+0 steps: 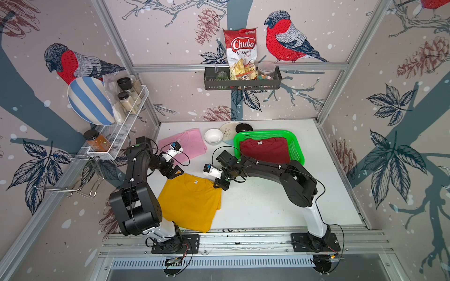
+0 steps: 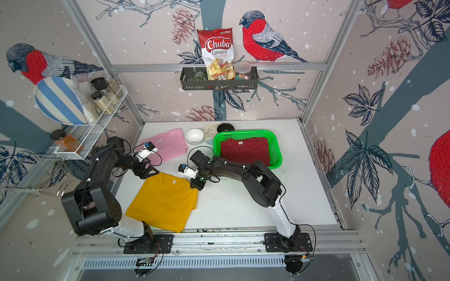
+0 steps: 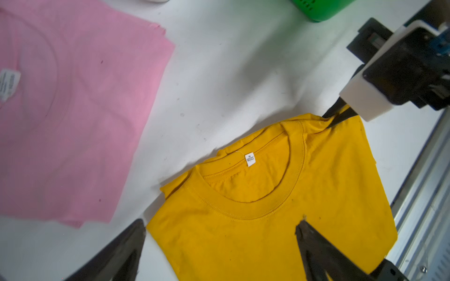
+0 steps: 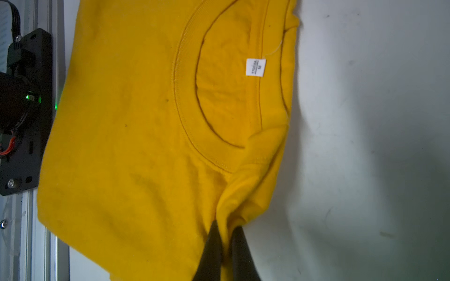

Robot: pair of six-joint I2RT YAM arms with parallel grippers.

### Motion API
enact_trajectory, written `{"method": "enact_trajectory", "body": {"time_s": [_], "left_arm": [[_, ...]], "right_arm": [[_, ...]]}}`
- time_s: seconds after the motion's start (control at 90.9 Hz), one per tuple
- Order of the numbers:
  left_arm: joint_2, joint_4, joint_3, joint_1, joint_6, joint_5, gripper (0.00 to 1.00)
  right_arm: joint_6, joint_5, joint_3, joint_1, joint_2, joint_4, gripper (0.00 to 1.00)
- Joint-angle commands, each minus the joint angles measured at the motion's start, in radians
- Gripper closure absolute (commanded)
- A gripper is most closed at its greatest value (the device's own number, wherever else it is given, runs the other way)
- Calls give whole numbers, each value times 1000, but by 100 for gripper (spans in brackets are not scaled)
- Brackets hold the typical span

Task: Put the folded t-shirts into the basket
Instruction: Pick up the T-shirt from the center of the board.

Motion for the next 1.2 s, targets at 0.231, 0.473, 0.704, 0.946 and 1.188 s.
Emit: {"method": "enact_trajectory", "body": {"time_s": [0.231, 0.473, 0.704, 0.946, 1.188], "left_arm": [[269, -411, 224, -128, 683, 59, 10], [313, -435, 279, -253, 741, 57, 8], [223, -348, 178, -317, 622, 110, 7], [187, -303, 187, -369, 590, 35, 7], [192, -259, 162, -472, 691, -95, 7]], "right_arm": [[-117, 210, -258, 34, -233, 157, 100], [-257, 357, -448, 92, -370, 319, 100], [-276, 414, -511, 114, -455, 344, 100], [-342, 433, -607, 133, -570, 358, 100], [-447, 436, -679, 132, -723, 272, 100]]}}
